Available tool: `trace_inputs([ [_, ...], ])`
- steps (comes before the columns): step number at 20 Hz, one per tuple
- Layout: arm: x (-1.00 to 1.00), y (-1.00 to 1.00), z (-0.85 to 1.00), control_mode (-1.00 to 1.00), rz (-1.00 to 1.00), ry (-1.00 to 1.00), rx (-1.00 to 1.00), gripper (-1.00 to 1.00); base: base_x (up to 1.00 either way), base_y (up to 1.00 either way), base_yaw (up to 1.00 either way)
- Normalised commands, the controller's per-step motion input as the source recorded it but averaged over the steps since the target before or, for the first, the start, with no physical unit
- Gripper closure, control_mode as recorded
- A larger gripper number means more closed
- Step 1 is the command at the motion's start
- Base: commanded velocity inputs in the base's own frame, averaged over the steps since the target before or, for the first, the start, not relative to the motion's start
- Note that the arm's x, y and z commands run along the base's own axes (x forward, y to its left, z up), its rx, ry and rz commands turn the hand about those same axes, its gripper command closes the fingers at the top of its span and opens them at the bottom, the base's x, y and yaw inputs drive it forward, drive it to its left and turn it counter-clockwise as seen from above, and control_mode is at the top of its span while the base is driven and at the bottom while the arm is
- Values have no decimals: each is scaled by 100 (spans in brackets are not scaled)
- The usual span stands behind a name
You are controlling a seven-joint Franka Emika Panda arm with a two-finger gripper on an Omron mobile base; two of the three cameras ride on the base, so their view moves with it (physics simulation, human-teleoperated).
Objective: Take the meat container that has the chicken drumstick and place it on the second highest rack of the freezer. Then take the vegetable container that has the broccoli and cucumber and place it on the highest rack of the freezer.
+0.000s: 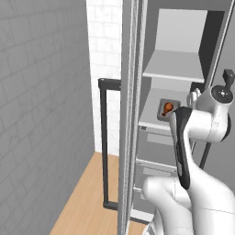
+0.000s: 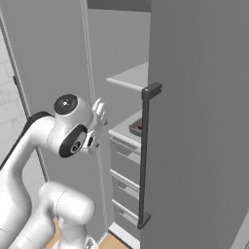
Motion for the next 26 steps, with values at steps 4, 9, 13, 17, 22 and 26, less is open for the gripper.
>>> trace_inputs([
  [4, -60, 8, 19, -100, 0, 3, 0, -100, 0, 0, 0],
  [9, -12, 16, -5, 100, 0, 6, -2, -100, -18, 4, 0],
  [13, 0, 0, 0, 100, 0, 0, 0, -100, -100, -14, -23],
  [17, 0, 0, 0, 100, 0, 0, 0, -100, -86, -45, -52],
  [22, 0, 0, 0, 100, 0, 0, 0, -100, -29, -66, -65],
  [26, 0, 0, 0, 100, 0, 0, 0, -100, -1, -82, -67],
])
